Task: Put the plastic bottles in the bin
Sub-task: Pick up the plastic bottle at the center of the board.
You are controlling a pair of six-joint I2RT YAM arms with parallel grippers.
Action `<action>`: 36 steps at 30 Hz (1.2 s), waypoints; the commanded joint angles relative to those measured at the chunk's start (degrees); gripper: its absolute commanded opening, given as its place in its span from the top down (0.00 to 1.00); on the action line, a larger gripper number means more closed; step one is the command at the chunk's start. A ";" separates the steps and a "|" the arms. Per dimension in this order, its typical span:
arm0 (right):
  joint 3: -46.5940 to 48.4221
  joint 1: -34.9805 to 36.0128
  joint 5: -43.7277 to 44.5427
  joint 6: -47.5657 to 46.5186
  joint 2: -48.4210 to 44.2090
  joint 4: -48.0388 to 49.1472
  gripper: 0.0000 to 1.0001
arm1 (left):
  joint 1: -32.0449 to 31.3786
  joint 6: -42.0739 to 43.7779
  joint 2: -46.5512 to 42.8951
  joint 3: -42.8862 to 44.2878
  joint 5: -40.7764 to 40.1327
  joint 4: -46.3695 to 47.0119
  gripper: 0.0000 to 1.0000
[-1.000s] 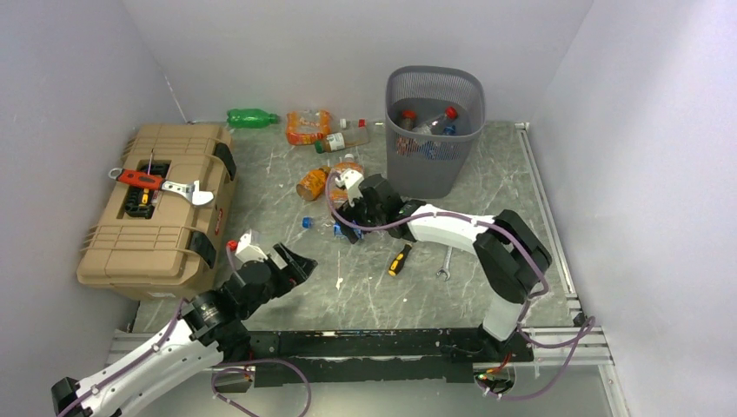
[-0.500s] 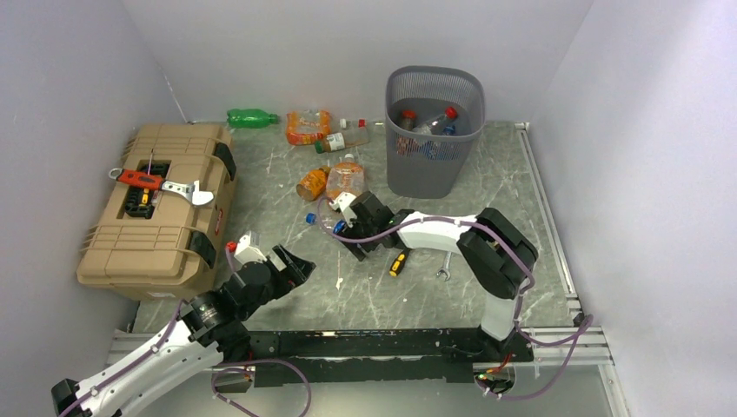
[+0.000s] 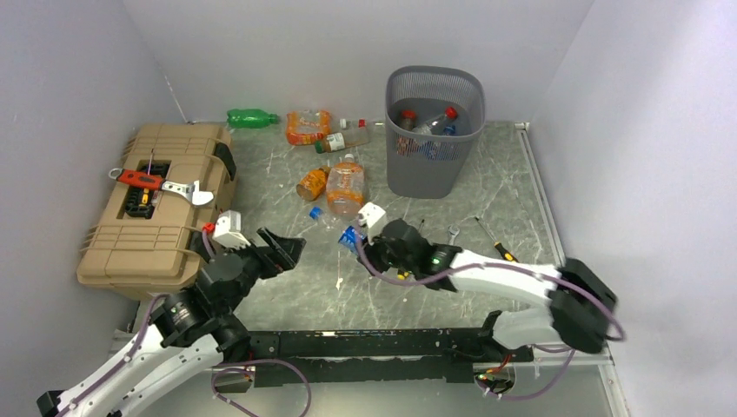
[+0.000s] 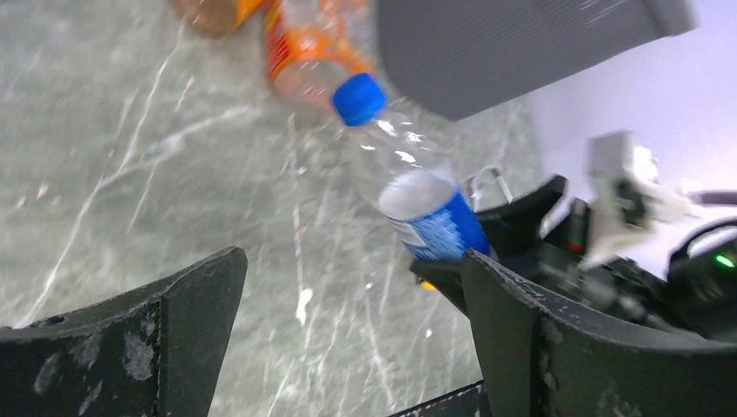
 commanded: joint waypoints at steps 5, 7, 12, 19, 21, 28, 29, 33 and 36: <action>-13.35 5.31 -0.28 16.18 -27.48 24.32 0.67 | 0.09 18.10 4.65 2.15 19.94 29.08 0.01; -17.47 5.84 -0.38 19.52 -30.01 30.54 0.67 | 0.08 19.28 10.12 1.61 28.05 38.03 0.00; -21.31 7.42 0.71 24.59 -31.37 40.74 0.67 | 0.07 20.05 19.18 0.86 42.13 55.65 0.00; -22.78 8.72 -2.28 29.64 -29.42 50.70 0.67 | 0.12 22.69 21.60 2.02 41.69 59.41 0.01; -22.92 8.96 -3.55 30.99 -28.49 53.29 0.67 | 0.07 22.85 22.03 2.72 41.03 57.37 0.02; -22.79 9.79 -5.34 32.54 -24.28 57.98 0.66 | 0.05 20.12 24.46 1.75 45.08 62.40 0.10; -22.30 9.91 -5.99 32.22 -23.68 58.01 0.66 | 0.06 19.96 25.06 2.23 45.40 62.00 0.11; -20.44 11.03 -6.13 30.41 -22.17 56.76 0.65 | 0.10 19.98 25.93 2.94 45.93 62.28 0.18; -20.72 11.21 -5.90 30.39 -22.02 56.59 0.65 | 0.06 19.75 25.89 3.05 46.21 62.93 0.27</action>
